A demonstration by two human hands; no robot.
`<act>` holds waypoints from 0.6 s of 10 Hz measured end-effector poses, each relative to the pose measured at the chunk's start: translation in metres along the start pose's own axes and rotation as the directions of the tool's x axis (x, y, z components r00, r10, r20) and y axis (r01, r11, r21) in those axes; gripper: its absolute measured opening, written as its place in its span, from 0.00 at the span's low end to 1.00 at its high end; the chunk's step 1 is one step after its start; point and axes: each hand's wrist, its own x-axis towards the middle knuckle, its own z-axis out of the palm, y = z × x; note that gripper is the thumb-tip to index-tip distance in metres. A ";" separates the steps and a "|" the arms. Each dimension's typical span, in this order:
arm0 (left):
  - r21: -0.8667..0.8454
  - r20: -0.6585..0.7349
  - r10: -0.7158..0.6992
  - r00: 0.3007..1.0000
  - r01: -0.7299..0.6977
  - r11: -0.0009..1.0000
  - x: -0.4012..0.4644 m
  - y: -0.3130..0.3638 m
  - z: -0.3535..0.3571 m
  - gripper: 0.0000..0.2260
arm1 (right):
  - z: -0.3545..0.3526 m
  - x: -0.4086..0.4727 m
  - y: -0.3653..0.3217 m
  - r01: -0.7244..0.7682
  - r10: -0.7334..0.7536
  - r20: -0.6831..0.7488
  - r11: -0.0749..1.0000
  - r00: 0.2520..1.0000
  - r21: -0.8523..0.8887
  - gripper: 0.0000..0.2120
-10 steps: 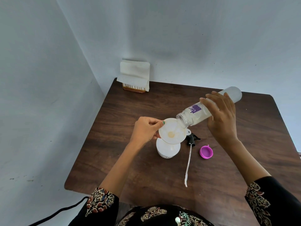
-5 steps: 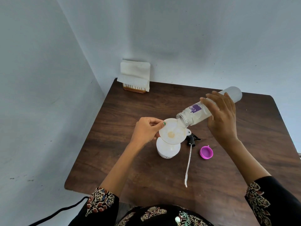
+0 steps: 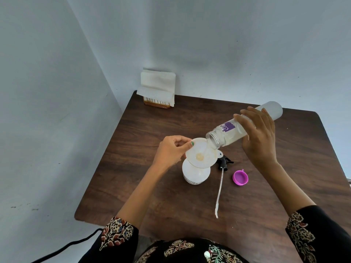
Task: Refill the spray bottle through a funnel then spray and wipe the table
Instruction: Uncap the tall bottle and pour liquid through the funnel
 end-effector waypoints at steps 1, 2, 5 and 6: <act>-0.003 0.004 0.003 1.000 -0.003 1.000 0.000 -0.001 0.000 0.07 | -0.001 0.001 -0.002 0.010 -0.010 -0.008 1.000 1.000 0.001 0.18; -0.019 0.007 0.005 1.000 -0.004 1.000 0.000 -0.002 -0.001 0.06 | -0.001 0.001 -0.002 0.008 -0.007 -0.017 1.000 1.000 0.008 0.15; -0.017 0.003 -0.001 1.000 0.002 1.000 0.001 -0.002 -0.001 0.05 | -0.001 0.002 -0.002 0.010 -0.010 -0.023 1.000 1.000 0.005 0.16; -0.015 0.006 0.000 1.000 0.000 1.000 0.000 -0.002 -0.001 0.08 | 0.000 0.001 -0.001 0.014 -0.014 -0.020 1.000 1.000 0.003 0.16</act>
